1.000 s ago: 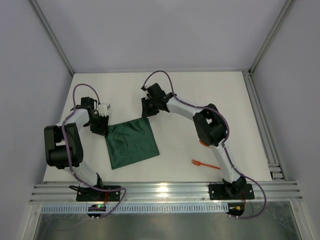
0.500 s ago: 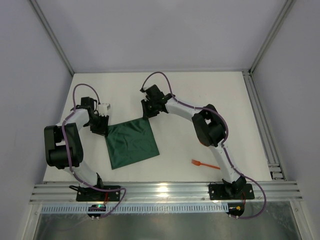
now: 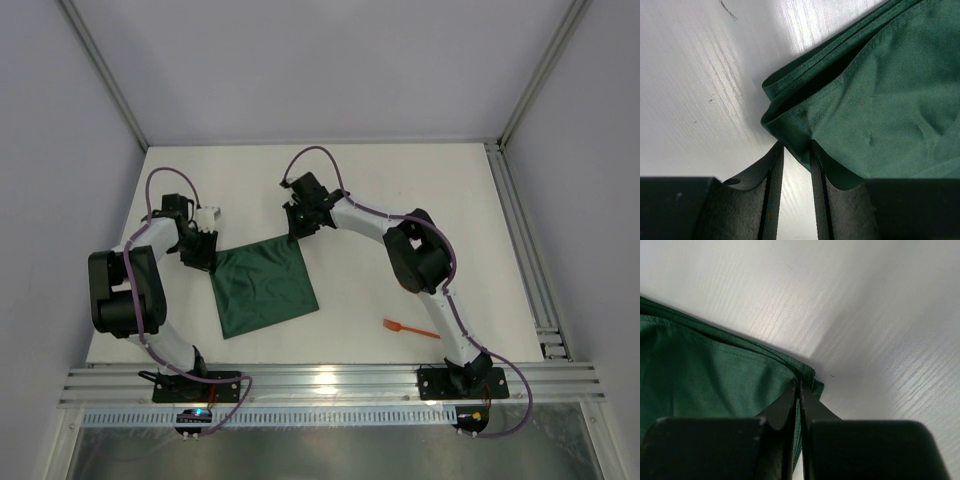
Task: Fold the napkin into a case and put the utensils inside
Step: Pick up the top corner of the square-folded napkin from the center of the board.
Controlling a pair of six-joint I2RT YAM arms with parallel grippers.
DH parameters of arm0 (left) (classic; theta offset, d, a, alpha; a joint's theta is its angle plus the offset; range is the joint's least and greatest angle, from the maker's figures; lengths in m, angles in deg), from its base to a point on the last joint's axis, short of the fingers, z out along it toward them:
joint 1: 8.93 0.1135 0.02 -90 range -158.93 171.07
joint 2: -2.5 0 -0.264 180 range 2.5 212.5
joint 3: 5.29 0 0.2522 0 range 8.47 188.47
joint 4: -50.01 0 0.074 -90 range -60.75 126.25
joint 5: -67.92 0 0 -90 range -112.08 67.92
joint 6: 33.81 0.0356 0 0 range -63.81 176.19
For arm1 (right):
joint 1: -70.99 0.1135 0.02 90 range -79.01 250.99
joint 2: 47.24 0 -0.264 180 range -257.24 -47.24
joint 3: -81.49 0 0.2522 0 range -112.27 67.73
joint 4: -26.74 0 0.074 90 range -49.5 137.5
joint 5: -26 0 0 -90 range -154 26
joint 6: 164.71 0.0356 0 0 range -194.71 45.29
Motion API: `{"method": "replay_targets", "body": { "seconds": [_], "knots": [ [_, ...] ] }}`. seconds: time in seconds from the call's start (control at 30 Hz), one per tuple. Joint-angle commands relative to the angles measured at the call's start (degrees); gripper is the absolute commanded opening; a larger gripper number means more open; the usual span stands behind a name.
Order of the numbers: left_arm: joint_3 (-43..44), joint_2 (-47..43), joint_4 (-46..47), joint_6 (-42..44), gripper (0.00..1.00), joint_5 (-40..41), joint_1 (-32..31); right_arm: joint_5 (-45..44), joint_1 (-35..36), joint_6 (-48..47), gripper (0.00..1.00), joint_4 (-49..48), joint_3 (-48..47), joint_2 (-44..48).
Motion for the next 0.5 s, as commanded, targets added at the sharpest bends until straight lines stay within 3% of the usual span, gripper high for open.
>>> {"method": "replay_targets", "body": {
  "seconds": [0.0, 0.3, 0.47],
  "knots": [
    [0.1, -2.1, 1.4, 0.8, 0.29, -0.4, 0.3, -0.9, 0.4, -0.9, 0.04, -0.5, 0.0, 5.0],
    [0.2, -2.8, 1.5, 0.8, 0.3, -0.5, 0.3, -4.8, 2.8, -2.3, 0.04, -1.0, 2.5, 10.3],
    [0.5, -3.3, 1.4, 1.0, 0.35, -0.4, 0.9, -5.7, 4.6, -2.4, 0.04, -0.8, 3.9, 11.8]
  ]
}}
